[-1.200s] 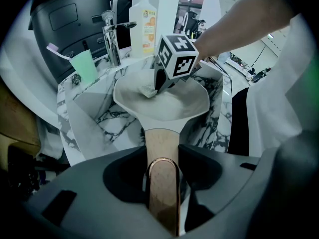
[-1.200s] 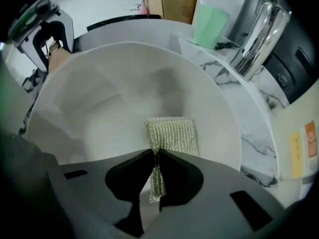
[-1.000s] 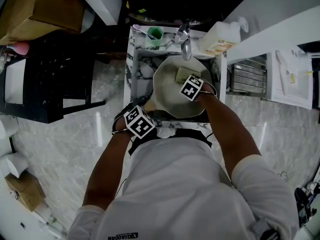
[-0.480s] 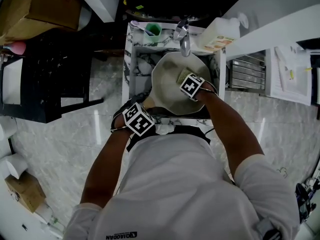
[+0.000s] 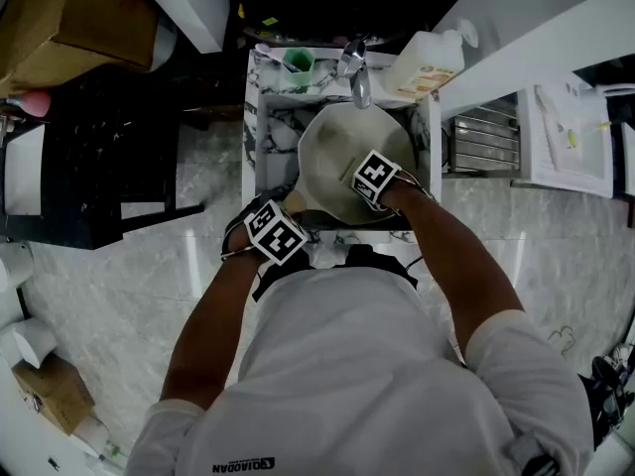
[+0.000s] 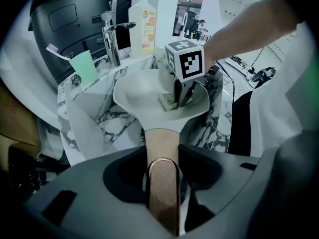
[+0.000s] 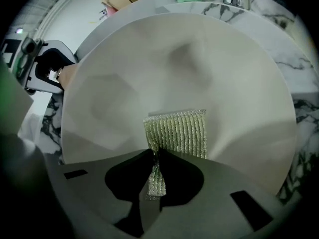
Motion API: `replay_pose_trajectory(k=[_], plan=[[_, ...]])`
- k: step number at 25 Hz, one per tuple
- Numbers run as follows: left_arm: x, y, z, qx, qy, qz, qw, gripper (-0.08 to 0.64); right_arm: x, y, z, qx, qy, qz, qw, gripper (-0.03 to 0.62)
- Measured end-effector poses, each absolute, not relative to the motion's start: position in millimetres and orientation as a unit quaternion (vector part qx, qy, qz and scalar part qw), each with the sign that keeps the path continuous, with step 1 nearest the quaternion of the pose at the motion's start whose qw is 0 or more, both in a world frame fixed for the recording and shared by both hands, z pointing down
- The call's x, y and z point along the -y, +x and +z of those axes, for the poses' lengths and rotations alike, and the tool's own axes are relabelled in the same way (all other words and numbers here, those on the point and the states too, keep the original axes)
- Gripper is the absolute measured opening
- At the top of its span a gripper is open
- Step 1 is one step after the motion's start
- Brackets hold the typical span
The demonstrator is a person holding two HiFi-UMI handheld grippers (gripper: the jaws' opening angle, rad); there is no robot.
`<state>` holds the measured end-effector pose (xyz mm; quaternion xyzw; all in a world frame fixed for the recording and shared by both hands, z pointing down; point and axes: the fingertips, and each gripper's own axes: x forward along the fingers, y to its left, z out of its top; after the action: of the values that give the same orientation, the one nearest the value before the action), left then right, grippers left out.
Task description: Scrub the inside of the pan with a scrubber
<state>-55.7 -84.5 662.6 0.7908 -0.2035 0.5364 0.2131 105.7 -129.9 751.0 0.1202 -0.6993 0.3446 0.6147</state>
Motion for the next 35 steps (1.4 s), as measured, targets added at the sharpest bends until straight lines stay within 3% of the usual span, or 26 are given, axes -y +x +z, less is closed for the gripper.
replay_pose_trajectory(k=[14, 22, 26, 35], plan=[[84, -54, 663, 0.203, 0.793, 0.535, 0.211, 0.201, 99, 84, 740, 0.697, 0.082, 0.401, 0.589, 0.071], [85, -55, 662, 0.202, 0.793, 0.533, 0.215, 0.201, 113, 79, 717, 0.734, 0.134, 0.349, 0.566, 0.069], [82, -54, 656, 0.180, 0.801, 0.523, 0.231, 0.199, 127, 76, 669, 0.781, 0.206, 0.302, 0.506, 0.067], [95, -62, 582, 0.141, 0.856, 0.483, 0.116, 0.204, 111, 65, 527, 0.833, 0.387, 0.307, 0.247, 0.069]])
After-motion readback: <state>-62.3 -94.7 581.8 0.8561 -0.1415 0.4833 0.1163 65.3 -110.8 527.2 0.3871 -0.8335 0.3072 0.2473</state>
